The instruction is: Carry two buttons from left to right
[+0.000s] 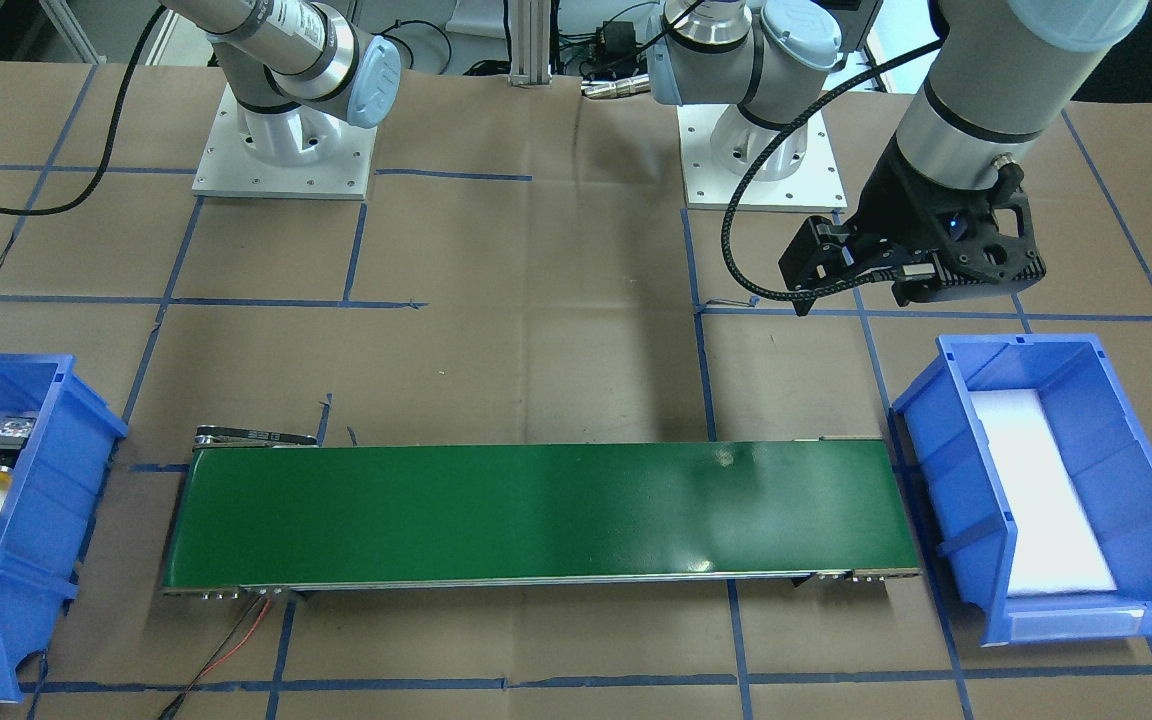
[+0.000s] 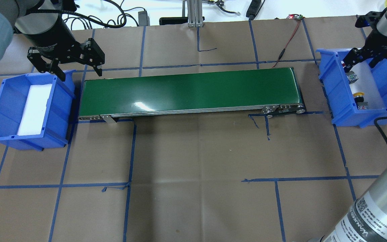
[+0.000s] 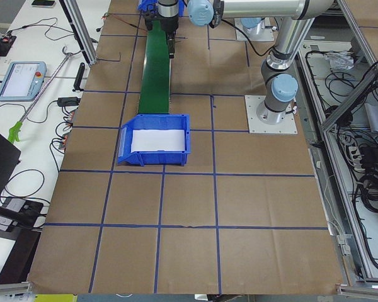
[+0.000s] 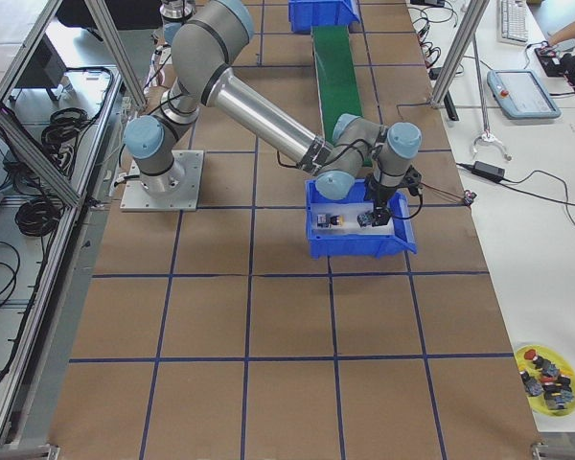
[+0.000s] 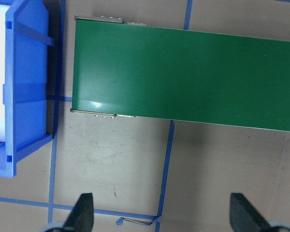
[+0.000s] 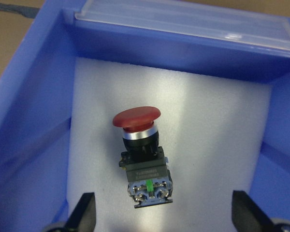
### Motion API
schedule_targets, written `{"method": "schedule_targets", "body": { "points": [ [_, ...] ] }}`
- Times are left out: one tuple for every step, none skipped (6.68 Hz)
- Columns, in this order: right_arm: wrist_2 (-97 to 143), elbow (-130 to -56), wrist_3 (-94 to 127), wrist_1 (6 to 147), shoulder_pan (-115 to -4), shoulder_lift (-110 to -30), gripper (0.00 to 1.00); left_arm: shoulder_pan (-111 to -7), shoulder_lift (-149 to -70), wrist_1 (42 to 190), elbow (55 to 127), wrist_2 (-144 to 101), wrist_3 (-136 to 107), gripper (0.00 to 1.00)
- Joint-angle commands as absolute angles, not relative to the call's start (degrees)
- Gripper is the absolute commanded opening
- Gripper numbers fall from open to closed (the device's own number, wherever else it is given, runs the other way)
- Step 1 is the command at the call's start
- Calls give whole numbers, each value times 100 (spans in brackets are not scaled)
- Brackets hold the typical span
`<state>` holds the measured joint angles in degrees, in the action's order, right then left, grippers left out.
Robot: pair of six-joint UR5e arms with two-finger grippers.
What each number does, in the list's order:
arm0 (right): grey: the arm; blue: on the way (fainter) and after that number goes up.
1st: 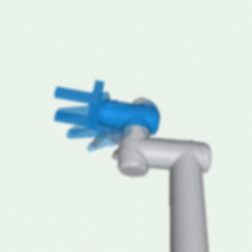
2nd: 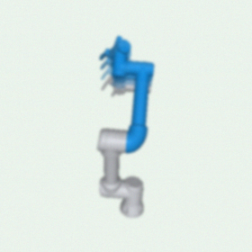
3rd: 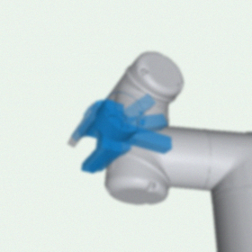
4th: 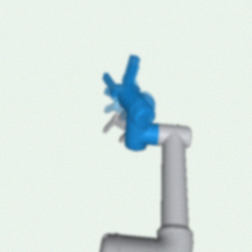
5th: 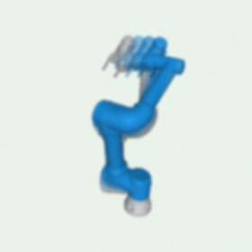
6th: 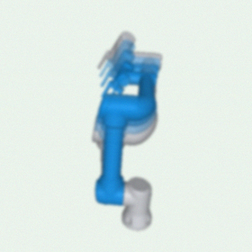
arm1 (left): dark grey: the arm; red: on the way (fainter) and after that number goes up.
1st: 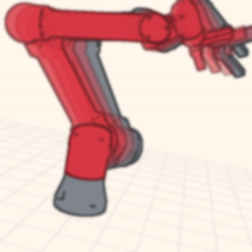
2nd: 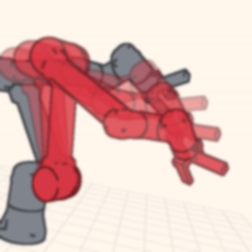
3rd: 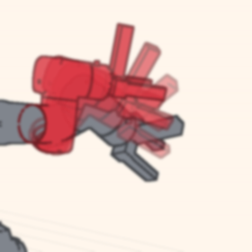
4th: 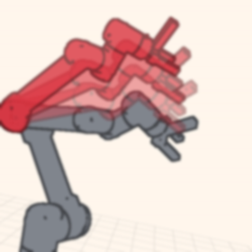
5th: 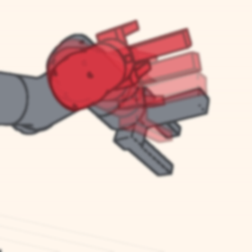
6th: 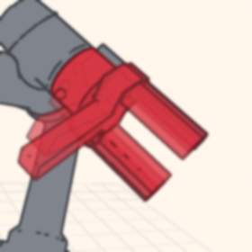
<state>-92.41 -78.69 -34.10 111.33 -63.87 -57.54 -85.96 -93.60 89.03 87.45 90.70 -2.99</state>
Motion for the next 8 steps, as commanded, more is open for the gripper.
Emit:
{"method": "schedule_targets", "body": {
  "points": [
    [-9229,-7849,-3384,11109,-6390,-6360,100,-8596,-9360,8903,8745,9070,-299,100],
    [-9185,-7866,-3392,11075,-6416,-6816,100,-8596,-9360,8903,8745,9070,-299,100],
    [-9254,-7962,-3366,10900,-6651,-7273,100,-8596,-9360,8903,8745,9070,-299,100],
    [-9255,-7954,-3001,10707,-6993,-7617,100,-8596,-9360,8903,8745,9070,-299,100],
    [-9133,-7989,-1944,10627,-7274,-7777,100,-8596,-9360,8903,8745,9070,-299,100],
    [-9027,-7954,-1220,10226,-7791,-7918,100,-8596,-9360,8903,8745,9070,-299,100],
    [-9035,-7998,-91,9839,-8422,-8102,100,-8596,-9360,8903,8745,9070,-299,100],
    [-9018,-7998,547,9609,-9038,-8156,100,-8596,-9360,8903,8745,9070,-299,100]
  ]
}}
